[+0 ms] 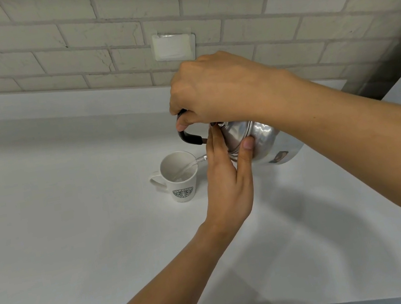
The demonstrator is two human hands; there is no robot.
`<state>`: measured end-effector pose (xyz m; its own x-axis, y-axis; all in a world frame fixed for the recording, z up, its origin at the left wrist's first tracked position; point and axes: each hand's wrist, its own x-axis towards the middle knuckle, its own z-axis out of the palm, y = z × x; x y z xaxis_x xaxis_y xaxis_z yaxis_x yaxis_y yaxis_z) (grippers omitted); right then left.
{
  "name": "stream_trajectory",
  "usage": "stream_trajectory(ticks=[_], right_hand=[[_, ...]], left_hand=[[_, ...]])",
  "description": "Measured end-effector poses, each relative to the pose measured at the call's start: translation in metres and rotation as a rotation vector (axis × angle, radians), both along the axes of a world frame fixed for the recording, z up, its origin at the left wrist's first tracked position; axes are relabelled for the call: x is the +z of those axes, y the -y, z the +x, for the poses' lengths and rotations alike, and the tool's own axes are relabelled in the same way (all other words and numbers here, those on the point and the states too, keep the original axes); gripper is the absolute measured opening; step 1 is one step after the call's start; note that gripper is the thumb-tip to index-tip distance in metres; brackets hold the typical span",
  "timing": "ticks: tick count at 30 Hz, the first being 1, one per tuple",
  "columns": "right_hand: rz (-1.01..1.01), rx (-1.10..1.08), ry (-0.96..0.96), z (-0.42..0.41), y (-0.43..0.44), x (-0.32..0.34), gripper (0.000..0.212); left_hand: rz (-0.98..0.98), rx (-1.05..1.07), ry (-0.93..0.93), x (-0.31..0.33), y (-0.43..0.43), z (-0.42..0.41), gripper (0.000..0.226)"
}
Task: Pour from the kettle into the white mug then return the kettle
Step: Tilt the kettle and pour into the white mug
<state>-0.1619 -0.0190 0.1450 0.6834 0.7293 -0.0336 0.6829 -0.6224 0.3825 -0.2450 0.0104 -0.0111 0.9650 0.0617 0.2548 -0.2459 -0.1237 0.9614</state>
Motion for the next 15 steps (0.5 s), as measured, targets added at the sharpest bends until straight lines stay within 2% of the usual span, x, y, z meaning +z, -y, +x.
stream_trajectory(ticks=[15], right_hand=[[-0.017, 0.023, -0.015, 0.0024, -0.0032, -0.0002, 0.035]], left_hand=[[-0.018, 0.014, 0.004, -0.0053, 0.0002, 0.0025, 0.063]])
